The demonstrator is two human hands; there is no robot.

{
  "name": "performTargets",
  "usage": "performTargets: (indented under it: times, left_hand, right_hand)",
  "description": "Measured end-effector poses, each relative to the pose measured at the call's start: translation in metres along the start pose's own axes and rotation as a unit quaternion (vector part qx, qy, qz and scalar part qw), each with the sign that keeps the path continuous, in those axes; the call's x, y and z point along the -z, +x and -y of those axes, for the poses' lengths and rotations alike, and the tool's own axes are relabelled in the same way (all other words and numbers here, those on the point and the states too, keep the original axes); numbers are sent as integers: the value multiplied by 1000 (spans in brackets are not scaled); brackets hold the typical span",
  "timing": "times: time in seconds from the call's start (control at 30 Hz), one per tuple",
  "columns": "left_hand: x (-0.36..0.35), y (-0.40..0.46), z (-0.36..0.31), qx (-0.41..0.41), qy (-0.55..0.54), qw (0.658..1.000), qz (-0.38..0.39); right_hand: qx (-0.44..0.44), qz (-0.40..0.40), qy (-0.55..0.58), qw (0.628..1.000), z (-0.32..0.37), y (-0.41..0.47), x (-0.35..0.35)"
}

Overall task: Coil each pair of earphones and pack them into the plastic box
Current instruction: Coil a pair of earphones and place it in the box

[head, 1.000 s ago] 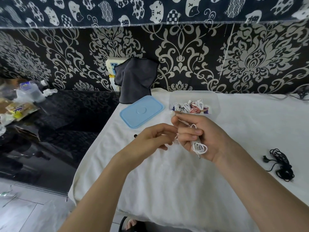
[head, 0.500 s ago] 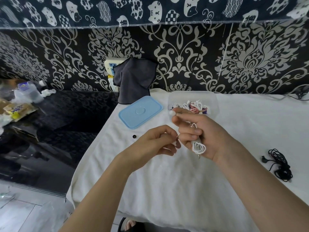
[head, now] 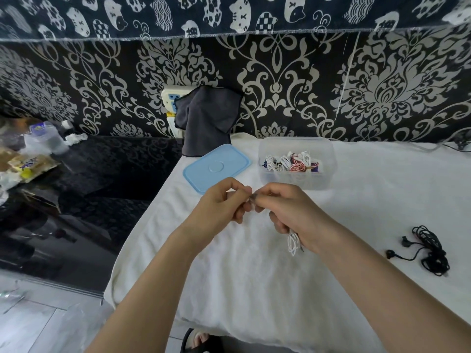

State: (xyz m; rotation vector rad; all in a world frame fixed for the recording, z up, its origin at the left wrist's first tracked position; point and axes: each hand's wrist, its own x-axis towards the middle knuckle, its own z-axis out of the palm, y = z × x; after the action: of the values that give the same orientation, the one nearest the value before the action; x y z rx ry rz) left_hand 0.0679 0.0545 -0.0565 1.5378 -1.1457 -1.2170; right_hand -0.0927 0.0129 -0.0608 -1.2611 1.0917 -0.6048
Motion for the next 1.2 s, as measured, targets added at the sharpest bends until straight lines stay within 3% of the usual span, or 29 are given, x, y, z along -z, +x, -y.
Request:
performTargets:
  times: [0.4,0.53,0.63,0.7,0.77,1.1,1.2]
  left_hand:
    - [21,-4,0,-36,51,998,29]
    - [32,0,9,-33,66,997,-33]
    - [46,4,28,-32,231,969,-75]
    - [50,2,39,-9,340,939,-42]
    - [51,1,47,9,374,927,-13]
    - [48,3,50,5,392,920,-3]
    - [44,3,43,-19,363,931,-16]
  right_hand:
    - [8,24,44,999,0,2,-1]
    - [11,4,-5,1000,-4,3,0]
    - [8,-2,-7,1000,-3,3,2]
    - [3,-8,4,1000,-2,5,3]
    - [-1,-9,10,1000,-1,6,3]
    - [-10,4,14,1000,0,5,4]
    - [-2,3,18,1000,1,5,5]
